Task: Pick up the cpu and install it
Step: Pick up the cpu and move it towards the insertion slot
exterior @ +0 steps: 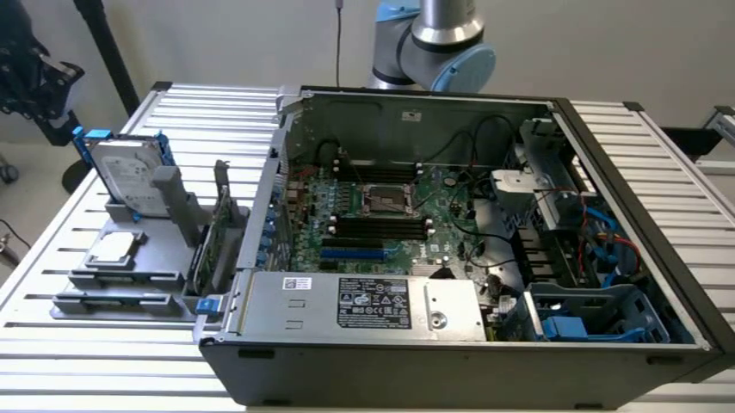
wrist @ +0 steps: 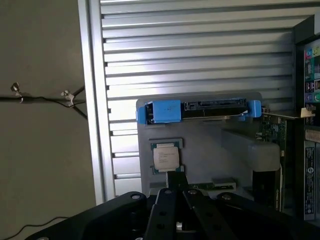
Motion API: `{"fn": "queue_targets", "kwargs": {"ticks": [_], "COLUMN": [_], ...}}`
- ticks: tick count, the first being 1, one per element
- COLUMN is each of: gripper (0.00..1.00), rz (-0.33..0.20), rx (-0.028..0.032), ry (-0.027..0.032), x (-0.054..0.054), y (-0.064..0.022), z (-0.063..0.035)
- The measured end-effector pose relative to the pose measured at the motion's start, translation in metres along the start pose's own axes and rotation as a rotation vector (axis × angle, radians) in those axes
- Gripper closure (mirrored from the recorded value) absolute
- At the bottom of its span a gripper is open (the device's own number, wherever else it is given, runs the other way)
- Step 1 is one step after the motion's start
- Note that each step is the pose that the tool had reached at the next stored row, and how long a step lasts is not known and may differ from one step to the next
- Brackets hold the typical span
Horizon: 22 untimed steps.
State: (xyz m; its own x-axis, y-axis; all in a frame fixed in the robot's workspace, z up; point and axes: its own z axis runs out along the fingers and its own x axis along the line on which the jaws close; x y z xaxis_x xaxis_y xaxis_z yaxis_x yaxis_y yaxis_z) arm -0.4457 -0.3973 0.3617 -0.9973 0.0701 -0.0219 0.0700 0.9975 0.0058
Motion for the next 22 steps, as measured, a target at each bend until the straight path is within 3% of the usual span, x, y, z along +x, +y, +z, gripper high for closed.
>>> {"fn": "queue_targets", "kwargs": {"ticks": [8, 10, 13, 16, 17, 18, 22], "gripper": [0.88, 0.76, 0.7, 0.53, 0.53, 0.46, 0.46], "rz": [0.0, 0.0, 0.0, 0.0, 0.0, 0.0, -0.002], "rx": [0.0, 0.0, 0.0002, 0.0006, 0.0005, 0.0006, 0.0005], "ry": [0.0, 0.0, 0.0016, 0.0028, 0.0029, 0.003, 0.003], "x": [0.0, 0.0, 0.0, 0.0, 0.0, 0.0, 0.0], "y": [0.0, 0.0, 0.0, 0.0, -0.0001, -0.0002, -0.0015], "z": [0.0, 0.0, 0.0, 0.0014, 0.0032, 0.005, 0.0122]}}
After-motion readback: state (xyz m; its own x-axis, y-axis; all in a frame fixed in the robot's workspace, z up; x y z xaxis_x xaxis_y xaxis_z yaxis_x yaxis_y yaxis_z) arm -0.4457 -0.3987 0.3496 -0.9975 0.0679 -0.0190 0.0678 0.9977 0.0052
